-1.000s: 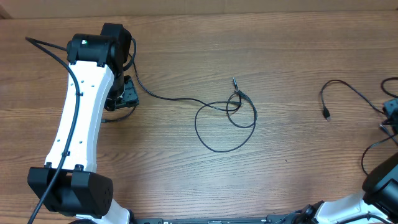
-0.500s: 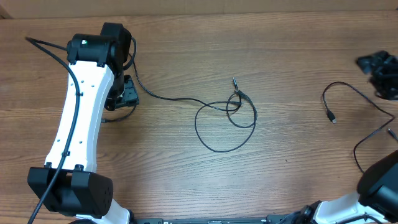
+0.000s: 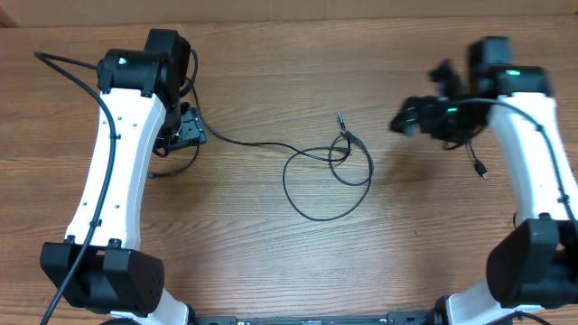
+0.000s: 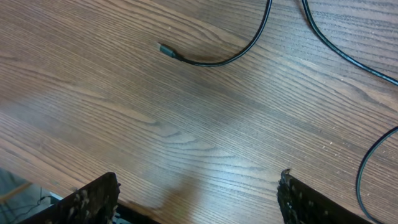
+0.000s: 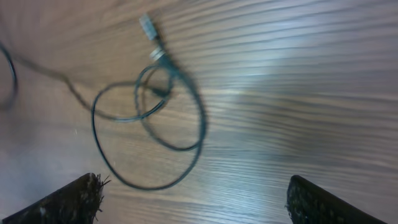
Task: Untangle cables
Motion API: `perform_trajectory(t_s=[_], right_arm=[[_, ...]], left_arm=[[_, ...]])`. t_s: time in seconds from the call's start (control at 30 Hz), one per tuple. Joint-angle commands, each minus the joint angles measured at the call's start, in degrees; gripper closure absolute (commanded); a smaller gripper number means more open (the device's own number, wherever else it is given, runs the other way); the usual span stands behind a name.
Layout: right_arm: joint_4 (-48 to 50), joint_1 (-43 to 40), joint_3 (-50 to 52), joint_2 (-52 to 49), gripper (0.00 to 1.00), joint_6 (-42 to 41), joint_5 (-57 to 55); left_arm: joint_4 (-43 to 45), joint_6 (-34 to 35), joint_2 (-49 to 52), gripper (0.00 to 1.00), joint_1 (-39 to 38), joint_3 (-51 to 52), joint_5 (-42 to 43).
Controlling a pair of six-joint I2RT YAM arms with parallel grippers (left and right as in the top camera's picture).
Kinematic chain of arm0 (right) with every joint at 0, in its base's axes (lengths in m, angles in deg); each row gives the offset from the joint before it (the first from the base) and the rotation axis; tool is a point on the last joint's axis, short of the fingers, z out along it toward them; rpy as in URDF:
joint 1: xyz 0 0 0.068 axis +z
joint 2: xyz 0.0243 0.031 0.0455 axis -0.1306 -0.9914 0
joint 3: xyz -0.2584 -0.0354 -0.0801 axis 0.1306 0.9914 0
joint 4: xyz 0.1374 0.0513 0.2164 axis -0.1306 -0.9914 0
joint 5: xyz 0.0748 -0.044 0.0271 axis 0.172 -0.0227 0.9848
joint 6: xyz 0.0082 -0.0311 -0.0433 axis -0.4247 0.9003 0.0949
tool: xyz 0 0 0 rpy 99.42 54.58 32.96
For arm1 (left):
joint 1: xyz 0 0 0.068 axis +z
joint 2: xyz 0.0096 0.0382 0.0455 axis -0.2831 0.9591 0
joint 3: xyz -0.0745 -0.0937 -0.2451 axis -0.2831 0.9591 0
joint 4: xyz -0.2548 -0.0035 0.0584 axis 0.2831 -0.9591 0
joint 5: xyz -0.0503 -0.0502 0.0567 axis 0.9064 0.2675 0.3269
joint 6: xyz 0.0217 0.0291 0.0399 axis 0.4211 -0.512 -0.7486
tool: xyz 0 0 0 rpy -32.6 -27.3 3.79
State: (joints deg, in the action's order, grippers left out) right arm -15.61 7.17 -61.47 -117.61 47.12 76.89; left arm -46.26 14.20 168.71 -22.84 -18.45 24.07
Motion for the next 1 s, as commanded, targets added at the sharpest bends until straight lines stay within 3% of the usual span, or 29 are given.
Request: perform_trajectory(t_s=[0.0, 0.17, 0.4, 0.7, 0.8, 0.97], right_arm=[[0.5, 5.8, -0.8, -2.5, 0.07, 1.0, -4.7], [2.3, 13.4, -0.8, -6.7, 0.07, -4.8, -8.5], [7.6, 19.8, -0.8, -10.7, 0.08, -24.5, -17.4], [7.9, 25.6, -0.8, -15.5, 0.07, -24.5, -16.3], [8.5, 26.4, -0.8, -16.3, 0.05, -34.9, -12.9], [12.5, 27.0, -0.8, -16.3, 0.00, -59.5, -7.8]], left_arm=[[0.1, 1.0, -1.4, 0.18, -0.4, 0.3, 0.3], [0.1, 0.9, -1.4, 0.18, -0.4, 0.3, 0.3], [0.1, 1.0, -1.4, 0.18, -0.4, 0.3, 0.3], [0.3, 0.9, -1.4, 0.18, -0.4, 0.3, 0.3], [0.3, 0.9, -1.4, 0.18, -0.4, 0.3, 0.3], [0.3, 0.9, -1.4, 0.18, -0.4, 0.3, 0.3]])
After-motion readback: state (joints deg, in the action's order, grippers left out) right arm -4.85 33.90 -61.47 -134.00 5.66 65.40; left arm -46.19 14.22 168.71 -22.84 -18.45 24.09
